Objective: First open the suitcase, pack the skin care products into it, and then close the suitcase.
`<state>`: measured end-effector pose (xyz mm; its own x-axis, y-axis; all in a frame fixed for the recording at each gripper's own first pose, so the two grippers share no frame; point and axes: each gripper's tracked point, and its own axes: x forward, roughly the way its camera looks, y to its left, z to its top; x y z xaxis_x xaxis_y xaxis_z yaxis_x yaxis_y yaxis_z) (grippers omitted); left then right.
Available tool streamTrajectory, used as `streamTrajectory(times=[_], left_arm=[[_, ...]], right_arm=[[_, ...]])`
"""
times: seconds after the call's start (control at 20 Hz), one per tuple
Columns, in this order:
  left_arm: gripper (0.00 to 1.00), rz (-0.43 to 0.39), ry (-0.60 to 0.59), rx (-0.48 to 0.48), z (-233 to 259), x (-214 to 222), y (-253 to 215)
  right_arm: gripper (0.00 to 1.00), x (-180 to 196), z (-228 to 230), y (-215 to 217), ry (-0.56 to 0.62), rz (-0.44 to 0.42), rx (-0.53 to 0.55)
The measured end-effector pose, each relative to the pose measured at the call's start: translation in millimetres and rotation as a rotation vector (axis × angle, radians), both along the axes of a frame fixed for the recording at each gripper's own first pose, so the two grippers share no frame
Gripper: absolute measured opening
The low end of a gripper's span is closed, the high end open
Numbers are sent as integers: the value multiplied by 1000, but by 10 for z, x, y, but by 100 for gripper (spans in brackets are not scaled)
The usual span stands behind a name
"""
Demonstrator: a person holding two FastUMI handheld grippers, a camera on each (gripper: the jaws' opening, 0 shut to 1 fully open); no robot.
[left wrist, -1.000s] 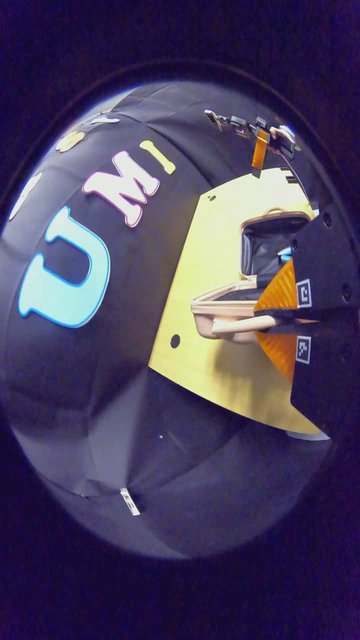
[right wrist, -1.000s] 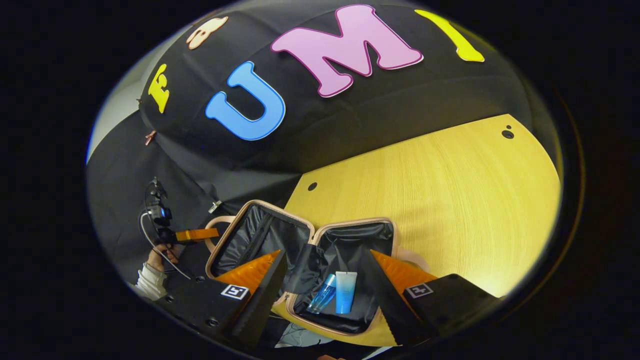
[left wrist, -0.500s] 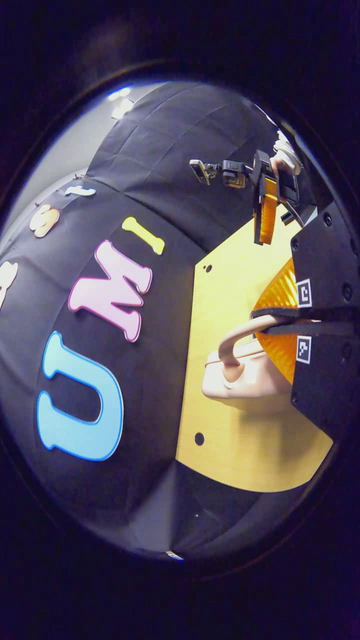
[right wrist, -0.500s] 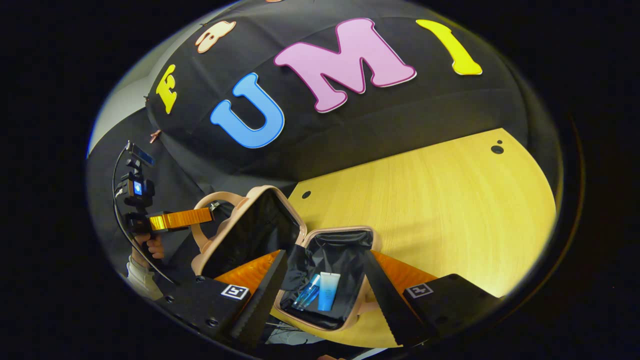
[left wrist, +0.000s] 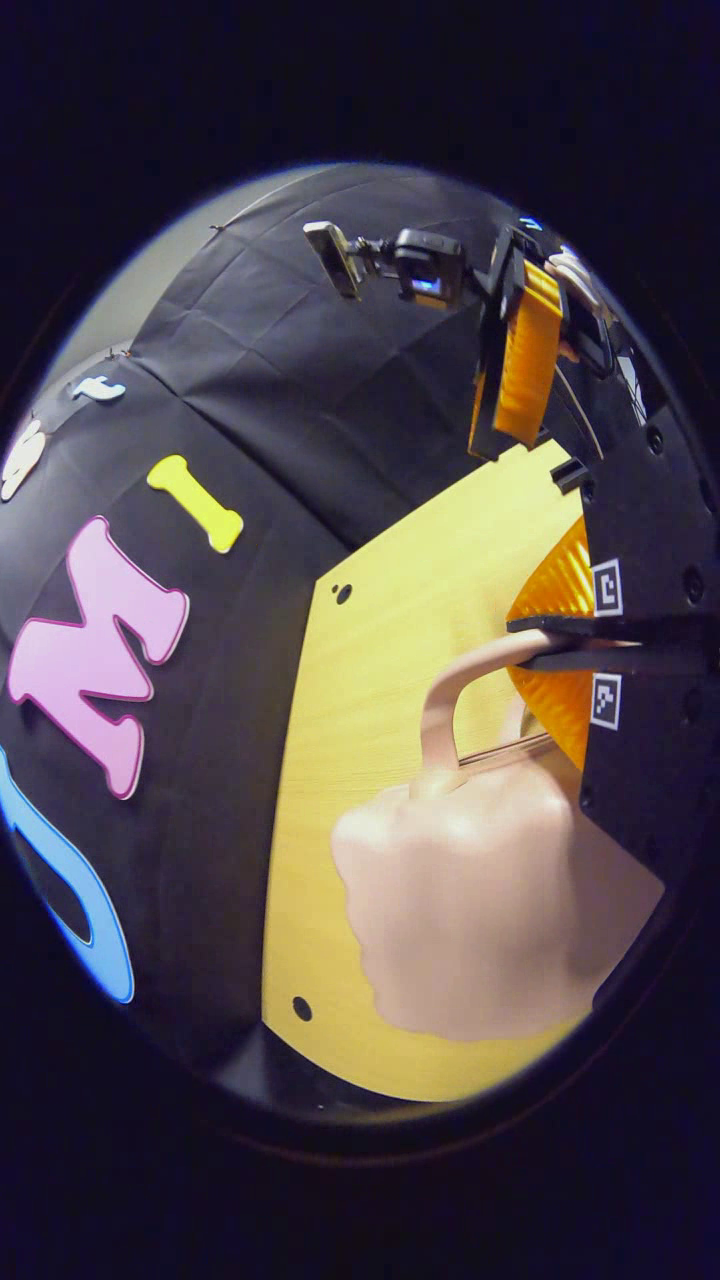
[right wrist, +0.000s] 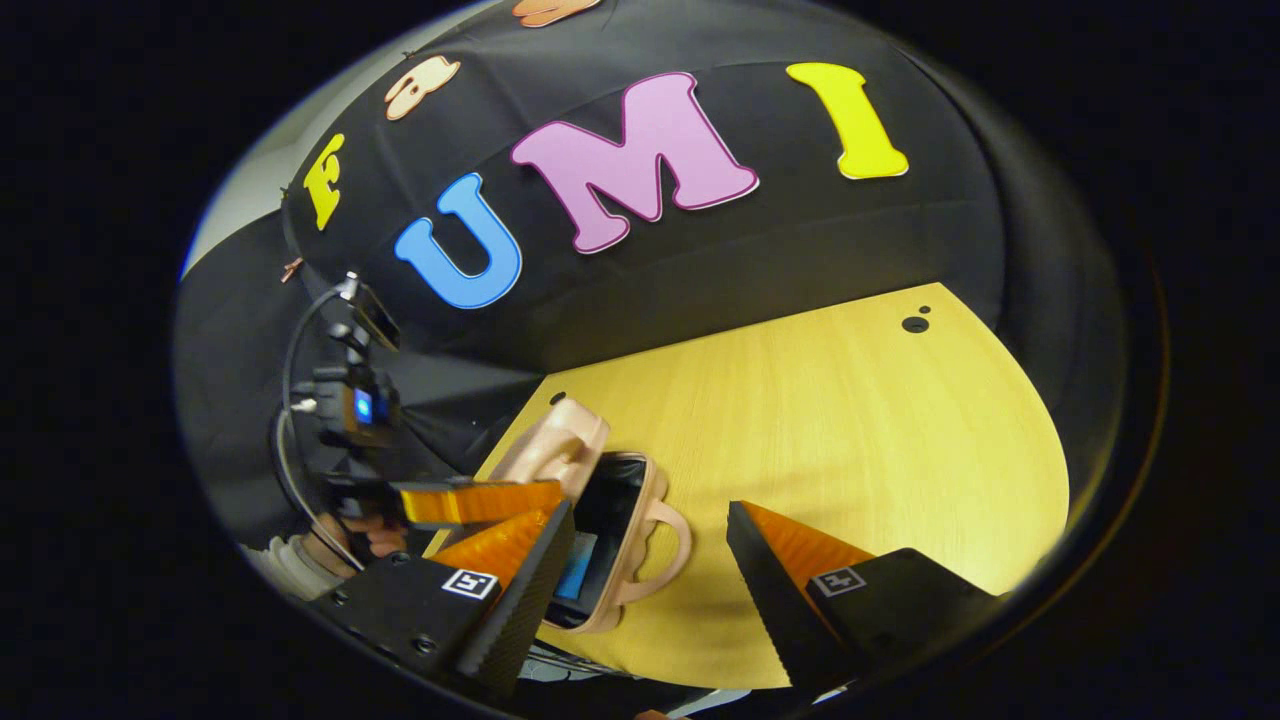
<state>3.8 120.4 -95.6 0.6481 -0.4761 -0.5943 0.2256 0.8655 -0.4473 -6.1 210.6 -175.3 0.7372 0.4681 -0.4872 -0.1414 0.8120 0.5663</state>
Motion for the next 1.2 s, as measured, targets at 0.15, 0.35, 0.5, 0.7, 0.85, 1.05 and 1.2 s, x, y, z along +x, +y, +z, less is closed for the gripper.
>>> streamTrajectory(times=[0.15, 0.35, 0.5, 0.7, 0.85, 1.05, 1.2], left_arm=[[6, -22, 64, 103, -395, 21, -208], [9, -16, 103, 216, -731, 26, -360], [16, 35, 125, 304, -841, 40, -403], [26, 187, 117, 254, -606, 65, -416], [60, 301, 19, 178, -191, 45, -435], [91, 341, -184, 162, 533, -33, -448], [97, 341, -378, 209, 1204, -262, -402]], right_arm=[[97, -55, -52, -268, -5, -10, -40], [97, -189, -121, -550, -56, 22, -153], [97, -196, -138, -699, -103, 59, -193], [97, -66, -90, -898, -185, 120, -249], [97, -24, 100, -921, -262, 143, -272], [98, 1, 422, -945, -369, 113, -345], [97, -9, 829, -908, -435, 39, -329]])
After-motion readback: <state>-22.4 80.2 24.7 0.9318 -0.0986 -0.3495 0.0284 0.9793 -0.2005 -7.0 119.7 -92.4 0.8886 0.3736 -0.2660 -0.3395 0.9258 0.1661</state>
